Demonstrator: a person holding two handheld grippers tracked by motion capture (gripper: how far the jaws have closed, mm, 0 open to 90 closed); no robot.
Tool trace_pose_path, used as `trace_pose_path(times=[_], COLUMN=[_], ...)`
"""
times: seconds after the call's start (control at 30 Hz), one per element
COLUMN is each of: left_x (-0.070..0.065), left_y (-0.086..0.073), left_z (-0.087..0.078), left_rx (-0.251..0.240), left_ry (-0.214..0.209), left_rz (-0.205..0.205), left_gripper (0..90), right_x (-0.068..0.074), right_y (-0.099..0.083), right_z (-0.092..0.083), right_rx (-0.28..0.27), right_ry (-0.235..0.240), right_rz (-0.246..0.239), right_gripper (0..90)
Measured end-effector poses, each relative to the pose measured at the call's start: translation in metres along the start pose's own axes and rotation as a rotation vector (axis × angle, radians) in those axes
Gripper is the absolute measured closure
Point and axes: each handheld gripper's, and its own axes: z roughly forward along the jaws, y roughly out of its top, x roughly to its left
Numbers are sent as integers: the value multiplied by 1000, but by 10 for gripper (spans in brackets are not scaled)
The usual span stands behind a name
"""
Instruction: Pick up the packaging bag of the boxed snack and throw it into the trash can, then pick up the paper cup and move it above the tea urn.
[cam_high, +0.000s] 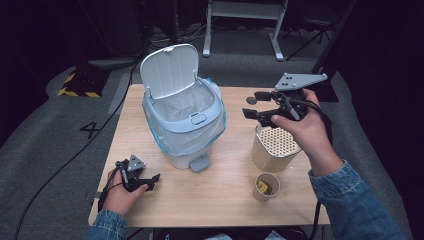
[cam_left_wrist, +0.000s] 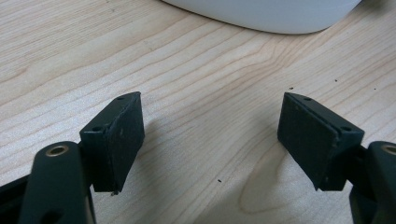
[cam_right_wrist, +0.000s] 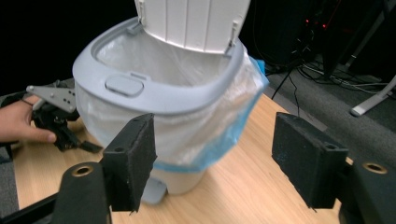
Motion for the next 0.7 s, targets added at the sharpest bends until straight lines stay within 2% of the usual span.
trace_pose_path(times=[0.27,0.53,0.6,0.7], left_x=[0,0,-1,-2], left_y=[0,0,0,0], left_z=[0,0,0,1], left_rx=[0,6,11,25], left_ry=[-2,-3,-12,-34], left_rz=[-1,1,10,27], left_gripper=[231,225,202,118], right_x=[-8,-12,-12,-12], right_y=[-35,-78,-89,-108], right_z=[-33,-54,-58,-63], right_rx=[13,53,57,78], right_ry=[-13,-13,-11,-9], right_rz=[2,7,6,-1], right_gripper=[281,229,216,212])
